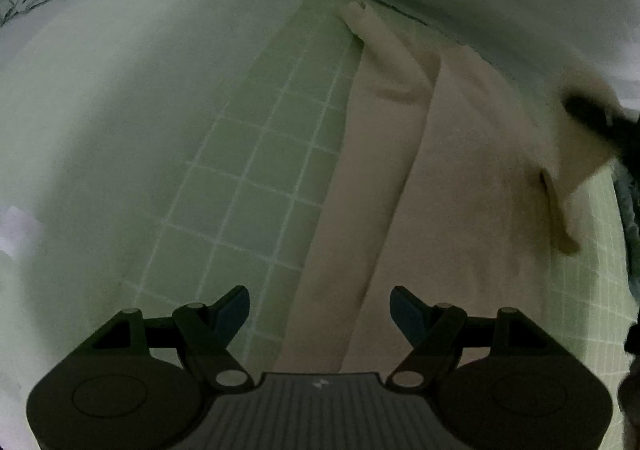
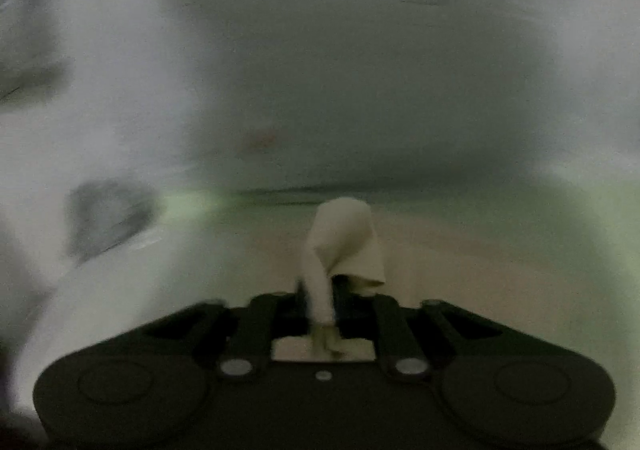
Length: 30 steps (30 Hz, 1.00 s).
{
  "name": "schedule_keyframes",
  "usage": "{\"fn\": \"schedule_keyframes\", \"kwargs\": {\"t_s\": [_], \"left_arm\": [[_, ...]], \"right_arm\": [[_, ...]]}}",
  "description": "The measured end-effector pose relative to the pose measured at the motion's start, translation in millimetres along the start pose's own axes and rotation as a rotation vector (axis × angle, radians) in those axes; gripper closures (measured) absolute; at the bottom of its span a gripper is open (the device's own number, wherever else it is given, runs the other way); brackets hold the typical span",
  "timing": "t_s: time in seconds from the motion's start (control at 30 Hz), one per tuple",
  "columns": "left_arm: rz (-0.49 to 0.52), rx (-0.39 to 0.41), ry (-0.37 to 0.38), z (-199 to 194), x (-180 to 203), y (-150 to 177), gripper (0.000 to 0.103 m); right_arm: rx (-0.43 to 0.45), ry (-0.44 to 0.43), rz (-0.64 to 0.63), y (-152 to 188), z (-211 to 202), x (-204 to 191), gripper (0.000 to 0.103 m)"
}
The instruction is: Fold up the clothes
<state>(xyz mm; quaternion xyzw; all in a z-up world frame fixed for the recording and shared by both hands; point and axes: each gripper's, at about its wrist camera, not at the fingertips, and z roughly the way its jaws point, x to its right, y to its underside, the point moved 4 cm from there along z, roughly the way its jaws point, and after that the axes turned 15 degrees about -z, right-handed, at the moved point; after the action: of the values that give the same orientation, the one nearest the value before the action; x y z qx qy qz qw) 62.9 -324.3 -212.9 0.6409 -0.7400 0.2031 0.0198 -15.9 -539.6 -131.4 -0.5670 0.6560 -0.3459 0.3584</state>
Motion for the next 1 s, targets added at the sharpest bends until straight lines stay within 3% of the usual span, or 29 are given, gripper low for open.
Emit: {"fn": "schedule_keyframes", "kwargs": {"t_s": [0.03,0.07,0.2,0.33,0.4,0.53,0.73,0.83,0.93,1.0], "left_arm": [[0.001,0.002,0.004,-1.2,-0.4,-0.9,0.025],[0.002,0.003,0.007,-2.6,-1.6,-0.5,0.025],[-0.001,0.009,0.005,-10.0,-7.7,13.8,0.024],[0.021,-0.008,-0.005,-15.0,-14.6,38.7,0.024],[0.049,-0.027,-0.006,-16.1,-18.3,52.1,0.024],[0.126,-0.067,-0.019,-17.1,-23.7,75.4,0.024],[0.244,-0.128,-0.043,-19.7,-38.1,101.1,0.023],[0.294,-0.133,-0.032,-21.1,-42.0,104.9,0.019],[0.345,-0.153,-0.028,-20.3,-39.9,105.7,0.018],[0.386,-0.155,-0.028,-20.0,-38.3,108.4,0.016]], "right_arm": [[0.002,0.020,-0.033,-0.8,-1.4,-10.9,0.025],[-0.002,0.043,-0.065,1.4,-3.3,-19.3,0.011],[-0.137,0.155,-0.149,47.1,-19.3,-15.8,0.013],[-0.282,0.251,-0.037,111.0,-57.7,7.4,0.016],[-0.326,0.272,0.048,137.8,-79.3,11.6,0.020],[-0.392,0.310,0.130,176.2,-107.1,9.5,0.040],[-0.384,0.335,0.154,181.9,-116.4,-18.9,0.067],[-0.378,0.339,0.109,178.6,-113.5,-34.5,0.095],[-0.385,0.394,-0.012,165.8,-114.0,-55.2,0.097],[-0.344,0.416,-0.124,148.8,-117.3,-76.0,0.097]]}}
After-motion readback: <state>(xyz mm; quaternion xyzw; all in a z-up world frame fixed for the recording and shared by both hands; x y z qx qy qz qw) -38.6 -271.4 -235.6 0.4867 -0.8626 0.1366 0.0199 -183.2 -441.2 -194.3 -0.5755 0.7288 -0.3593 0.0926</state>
